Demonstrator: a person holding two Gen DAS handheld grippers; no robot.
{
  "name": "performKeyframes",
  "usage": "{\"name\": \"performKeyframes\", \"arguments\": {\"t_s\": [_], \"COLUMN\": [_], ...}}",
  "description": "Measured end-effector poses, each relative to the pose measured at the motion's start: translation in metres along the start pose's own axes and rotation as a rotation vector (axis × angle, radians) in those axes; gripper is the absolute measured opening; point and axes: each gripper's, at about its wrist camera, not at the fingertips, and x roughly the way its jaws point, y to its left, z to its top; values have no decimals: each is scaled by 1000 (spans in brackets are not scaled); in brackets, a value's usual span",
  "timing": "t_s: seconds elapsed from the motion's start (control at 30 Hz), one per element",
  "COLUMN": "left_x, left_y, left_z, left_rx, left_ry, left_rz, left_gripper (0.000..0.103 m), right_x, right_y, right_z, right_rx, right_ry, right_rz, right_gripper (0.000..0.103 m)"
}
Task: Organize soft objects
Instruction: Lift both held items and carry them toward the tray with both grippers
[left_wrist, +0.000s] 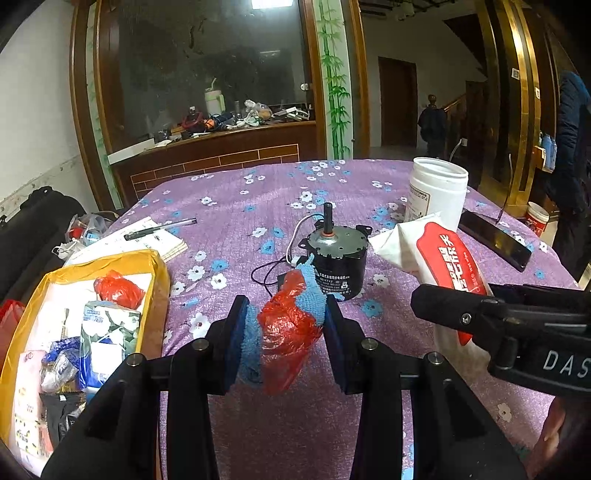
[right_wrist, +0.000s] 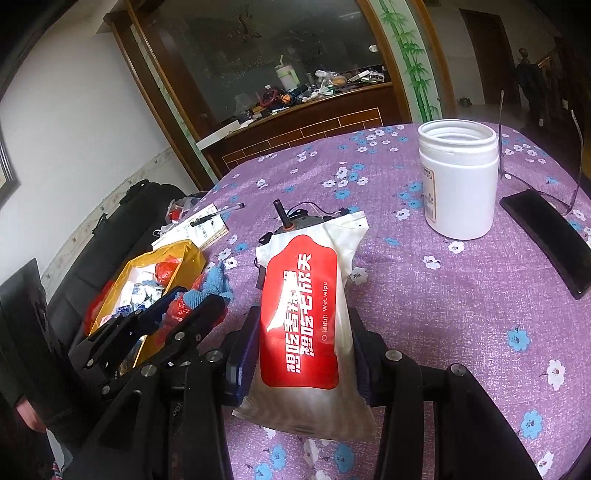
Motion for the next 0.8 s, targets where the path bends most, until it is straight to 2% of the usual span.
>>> {"name": "performKeyframes", "arguments": {"t_s": [0.47, 0.8], "left_x": [-7, -50], "left_y": [6, 21], "left_z": [4, 12], "left_rx": [-23, -39], "left_ry": [-28, -104], "left_rz": [-7, -14], "left_gripper": [37, 37], "right_x": [-2, -15], "right_y": [0, 16], "right_z": [0, 0], "right_rx": [-2, 0], "right_ry": [-17, -48], "right_rz": [-17, -31], "right_gripper": [45, 45]}}
